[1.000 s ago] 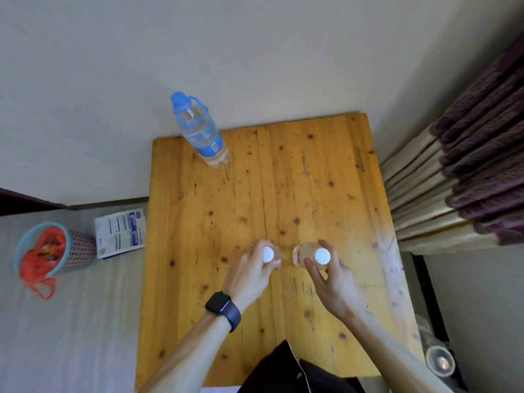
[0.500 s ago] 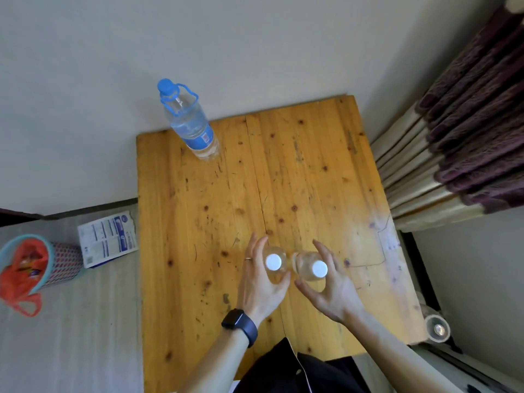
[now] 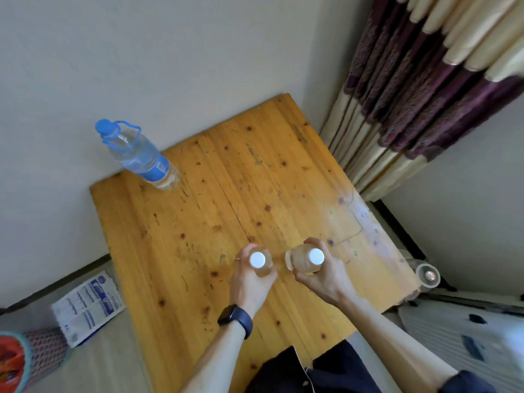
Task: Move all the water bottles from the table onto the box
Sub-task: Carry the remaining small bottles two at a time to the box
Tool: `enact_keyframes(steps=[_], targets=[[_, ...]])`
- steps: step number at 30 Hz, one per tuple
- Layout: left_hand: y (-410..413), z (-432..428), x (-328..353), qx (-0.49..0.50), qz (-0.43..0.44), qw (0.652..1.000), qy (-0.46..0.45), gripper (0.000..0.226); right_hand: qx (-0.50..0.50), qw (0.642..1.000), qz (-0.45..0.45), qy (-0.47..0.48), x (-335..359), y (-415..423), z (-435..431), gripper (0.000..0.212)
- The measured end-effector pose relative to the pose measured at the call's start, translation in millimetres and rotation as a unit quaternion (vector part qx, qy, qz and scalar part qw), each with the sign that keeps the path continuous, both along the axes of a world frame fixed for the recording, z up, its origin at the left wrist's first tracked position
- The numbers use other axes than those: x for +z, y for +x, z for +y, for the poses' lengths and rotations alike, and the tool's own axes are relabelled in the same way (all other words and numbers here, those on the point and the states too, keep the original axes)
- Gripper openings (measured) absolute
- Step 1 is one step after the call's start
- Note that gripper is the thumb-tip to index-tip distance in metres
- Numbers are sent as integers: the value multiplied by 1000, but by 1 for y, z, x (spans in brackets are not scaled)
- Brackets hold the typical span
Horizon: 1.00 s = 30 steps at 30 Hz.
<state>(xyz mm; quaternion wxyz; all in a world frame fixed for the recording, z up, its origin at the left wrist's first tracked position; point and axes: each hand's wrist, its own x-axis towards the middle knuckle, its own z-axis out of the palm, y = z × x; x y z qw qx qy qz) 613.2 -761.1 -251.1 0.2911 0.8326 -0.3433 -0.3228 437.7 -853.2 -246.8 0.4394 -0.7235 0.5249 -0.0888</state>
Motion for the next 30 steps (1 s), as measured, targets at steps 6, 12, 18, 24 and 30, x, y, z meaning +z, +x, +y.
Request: enact_keyframes(steps=[6, 12, 18, 24, 30], targets=[[-28, -3, 21, -151, -25, 988, 14, 60, -180, 983, -38, 13, 27, -72, 48, 61], [-142, -23, 46, -315, 2, 949, -3, 55, -377, 925, -36, 21, 48, -177, 118, 52], [-323, 10, 80, -511, 15, 856, -73, 61, -578, 813, -38, -48, 80, -302, 251, 51], [-520, 149, 112, -690, 48, 716, -92, 56, -757, 648, 2, -90, 124, -410, 441, 54], [-669, 355, 141, -844, 71, 527, -74, 49, -901, 417, 58, -102, 165, -468, 654, 49]])
